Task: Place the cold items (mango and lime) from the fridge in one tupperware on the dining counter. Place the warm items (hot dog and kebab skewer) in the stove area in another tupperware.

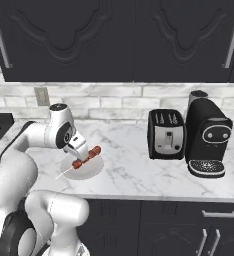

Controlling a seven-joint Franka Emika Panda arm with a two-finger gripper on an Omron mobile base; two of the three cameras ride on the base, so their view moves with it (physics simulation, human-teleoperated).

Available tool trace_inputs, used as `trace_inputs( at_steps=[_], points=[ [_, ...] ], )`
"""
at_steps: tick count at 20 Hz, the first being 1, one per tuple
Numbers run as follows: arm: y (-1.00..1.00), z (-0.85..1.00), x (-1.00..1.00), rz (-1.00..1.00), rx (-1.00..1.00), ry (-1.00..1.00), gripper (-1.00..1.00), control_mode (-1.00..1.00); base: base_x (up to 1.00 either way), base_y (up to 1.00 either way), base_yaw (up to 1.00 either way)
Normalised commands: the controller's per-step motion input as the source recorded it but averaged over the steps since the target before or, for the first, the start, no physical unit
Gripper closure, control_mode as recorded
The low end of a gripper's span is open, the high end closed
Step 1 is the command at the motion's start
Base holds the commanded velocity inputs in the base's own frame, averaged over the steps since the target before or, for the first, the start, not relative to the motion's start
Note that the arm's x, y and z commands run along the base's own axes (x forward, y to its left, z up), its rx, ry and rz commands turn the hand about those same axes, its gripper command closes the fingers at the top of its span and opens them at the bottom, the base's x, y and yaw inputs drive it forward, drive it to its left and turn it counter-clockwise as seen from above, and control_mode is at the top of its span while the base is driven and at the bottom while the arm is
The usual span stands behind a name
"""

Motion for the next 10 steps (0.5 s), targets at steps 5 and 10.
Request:
trace_inputs(
  at_steps=[5, 10],
  points=[
    [0.0, -0.49, 0.39, 0.0, 0.0, 0.0, -1.0, -1.0, 0.0, 0.0, 0.0],
    [0.0, -0.45, 0.37, 0.0, 0.0, 0.01, -1.0, -1.0, 0.0, 0.0, 0.0]
  ],
)
